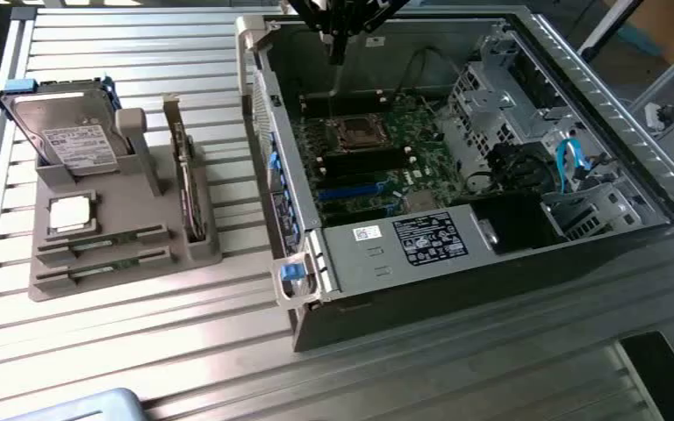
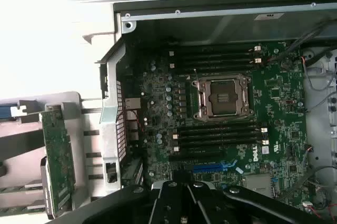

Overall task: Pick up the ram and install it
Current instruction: 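Reach for the ram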

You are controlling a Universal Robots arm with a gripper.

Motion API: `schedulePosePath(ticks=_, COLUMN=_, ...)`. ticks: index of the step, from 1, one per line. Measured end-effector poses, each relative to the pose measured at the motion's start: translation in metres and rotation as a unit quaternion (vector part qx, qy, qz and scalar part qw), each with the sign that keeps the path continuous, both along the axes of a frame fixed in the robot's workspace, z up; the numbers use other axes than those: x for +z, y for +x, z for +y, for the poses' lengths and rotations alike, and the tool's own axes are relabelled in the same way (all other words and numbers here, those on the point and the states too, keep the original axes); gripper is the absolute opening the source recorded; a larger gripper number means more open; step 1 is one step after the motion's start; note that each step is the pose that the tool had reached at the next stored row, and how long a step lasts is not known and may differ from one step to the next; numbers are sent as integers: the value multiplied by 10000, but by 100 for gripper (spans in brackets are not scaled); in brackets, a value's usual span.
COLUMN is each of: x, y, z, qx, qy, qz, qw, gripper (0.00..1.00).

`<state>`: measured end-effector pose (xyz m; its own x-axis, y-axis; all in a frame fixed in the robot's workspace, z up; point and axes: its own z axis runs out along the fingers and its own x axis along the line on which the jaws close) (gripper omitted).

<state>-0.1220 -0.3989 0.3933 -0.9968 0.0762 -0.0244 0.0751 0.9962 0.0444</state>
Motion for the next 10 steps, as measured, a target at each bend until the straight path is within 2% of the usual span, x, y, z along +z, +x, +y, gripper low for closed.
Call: schedulePosePath(ticks=10, x=0, y=0, z=0, qx=0, qy=0, qz=0, qw=10000, gripper=10)
